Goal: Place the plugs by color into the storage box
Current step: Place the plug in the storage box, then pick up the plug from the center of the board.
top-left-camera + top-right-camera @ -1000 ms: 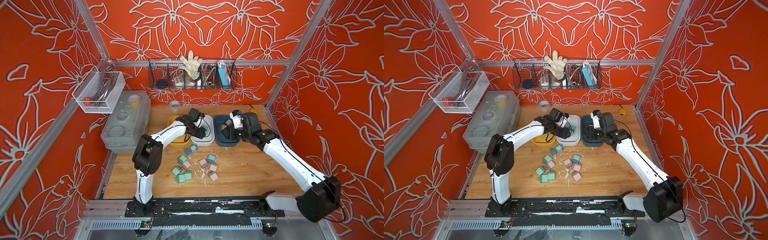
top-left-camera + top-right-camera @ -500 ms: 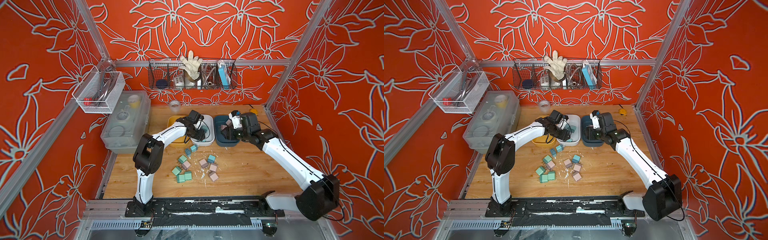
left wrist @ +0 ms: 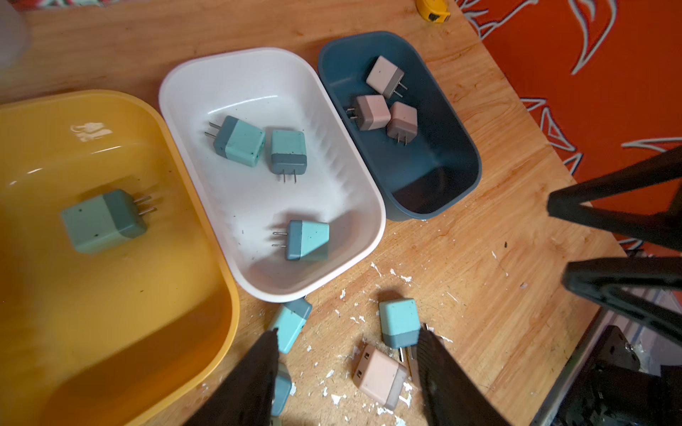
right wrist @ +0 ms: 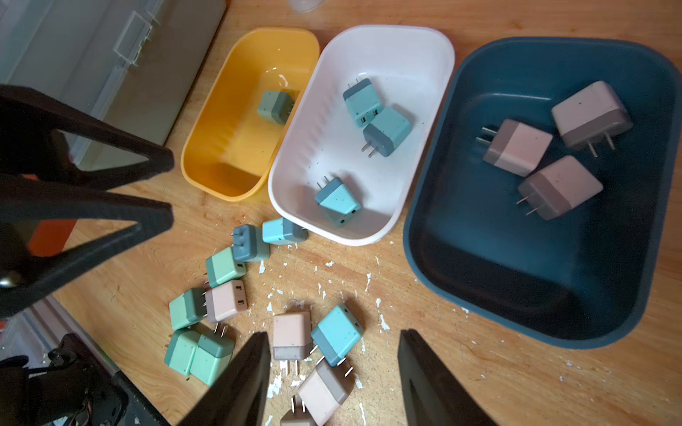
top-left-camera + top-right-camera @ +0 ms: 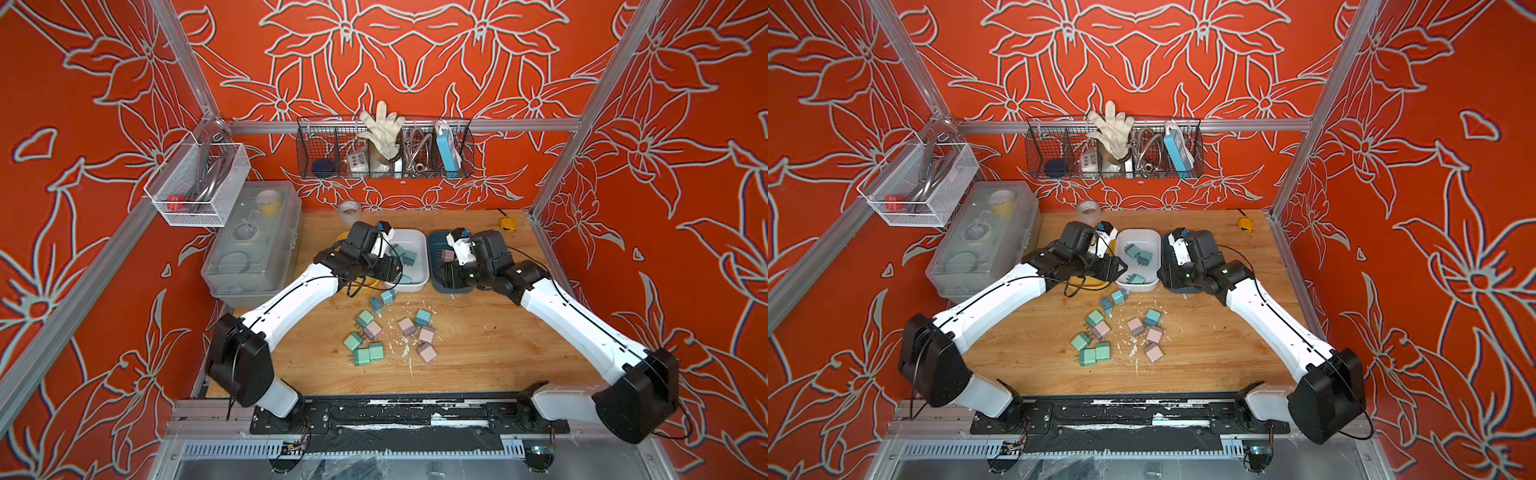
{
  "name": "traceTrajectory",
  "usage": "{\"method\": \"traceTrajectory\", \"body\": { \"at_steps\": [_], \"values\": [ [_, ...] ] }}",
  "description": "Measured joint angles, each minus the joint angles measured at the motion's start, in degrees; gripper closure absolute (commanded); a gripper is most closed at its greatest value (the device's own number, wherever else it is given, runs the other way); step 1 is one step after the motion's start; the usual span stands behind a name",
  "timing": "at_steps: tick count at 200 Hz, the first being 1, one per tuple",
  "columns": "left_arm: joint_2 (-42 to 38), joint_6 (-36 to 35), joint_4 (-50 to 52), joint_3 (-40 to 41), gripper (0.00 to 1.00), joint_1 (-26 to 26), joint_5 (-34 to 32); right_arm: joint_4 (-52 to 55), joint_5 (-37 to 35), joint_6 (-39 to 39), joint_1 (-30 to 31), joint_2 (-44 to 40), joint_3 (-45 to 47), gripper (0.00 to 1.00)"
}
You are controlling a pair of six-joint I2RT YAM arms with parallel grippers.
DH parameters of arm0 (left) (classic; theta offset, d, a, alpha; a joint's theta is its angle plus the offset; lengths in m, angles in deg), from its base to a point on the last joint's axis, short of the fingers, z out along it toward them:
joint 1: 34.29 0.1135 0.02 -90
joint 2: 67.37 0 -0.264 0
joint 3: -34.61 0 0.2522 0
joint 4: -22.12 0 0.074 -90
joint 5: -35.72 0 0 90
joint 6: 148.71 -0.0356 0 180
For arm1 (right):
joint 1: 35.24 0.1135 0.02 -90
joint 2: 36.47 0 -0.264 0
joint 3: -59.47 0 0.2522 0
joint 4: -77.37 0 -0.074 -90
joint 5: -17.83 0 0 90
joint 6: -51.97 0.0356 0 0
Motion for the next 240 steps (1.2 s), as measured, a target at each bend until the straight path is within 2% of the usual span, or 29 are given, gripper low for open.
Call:
{"method": "traceTrajectory", "body": {
  "at_steps": [44, 103, 164, 240],
  "values": [
    [-10.4, 0.2, 4.5, 4.3, 0.39, 0.0, -0.5, 2.2, -1.4, 1.0, 2.9, -0.1, 3.6, 0.39],
    [-23.6, -4.8, 9.4, 14.7, 0.4, 0.0, 1.3, 3.8, -3.4, 2.3, 4.9, 0.3, 7.0, 0.38],
    [-28.1, -11.0, 11.0, 24.0, 0.4, 0.0, 3.7, 3.9, -4.3, 3.9, 8.5, 4.1, 10.1, 0.38],
    [-28.2, -13.3, 10.6, 24.5, 0.4, 0.0, 5.0, 3.4, -6.1, 5.0, 13.5, 10.3, 10.4, 0.36]
  ]
}}
